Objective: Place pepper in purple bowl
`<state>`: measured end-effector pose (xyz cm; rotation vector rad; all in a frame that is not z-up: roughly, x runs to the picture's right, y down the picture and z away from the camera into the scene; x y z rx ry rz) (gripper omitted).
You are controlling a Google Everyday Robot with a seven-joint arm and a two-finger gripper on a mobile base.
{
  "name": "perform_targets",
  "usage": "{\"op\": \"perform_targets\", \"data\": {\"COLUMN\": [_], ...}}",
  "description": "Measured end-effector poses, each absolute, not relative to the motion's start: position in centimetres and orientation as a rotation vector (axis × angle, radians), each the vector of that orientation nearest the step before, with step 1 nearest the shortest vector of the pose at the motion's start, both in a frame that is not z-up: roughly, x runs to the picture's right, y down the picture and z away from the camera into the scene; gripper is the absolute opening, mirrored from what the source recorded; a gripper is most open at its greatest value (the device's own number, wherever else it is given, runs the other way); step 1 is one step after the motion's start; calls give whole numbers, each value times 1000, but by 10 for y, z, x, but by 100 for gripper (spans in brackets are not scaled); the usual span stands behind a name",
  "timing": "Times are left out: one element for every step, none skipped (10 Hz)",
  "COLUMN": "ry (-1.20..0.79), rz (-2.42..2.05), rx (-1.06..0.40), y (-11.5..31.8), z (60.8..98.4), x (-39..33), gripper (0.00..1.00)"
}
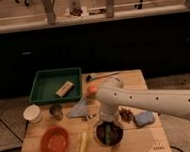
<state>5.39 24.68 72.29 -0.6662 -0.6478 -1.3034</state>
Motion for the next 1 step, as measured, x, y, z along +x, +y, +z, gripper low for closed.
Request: {"op": "perform_targets", "data": {"ry": [-648], "rz": [-1304], "rx": [-666], "y": [247], "z": [723], "x": [54], "gripper": [80]}}
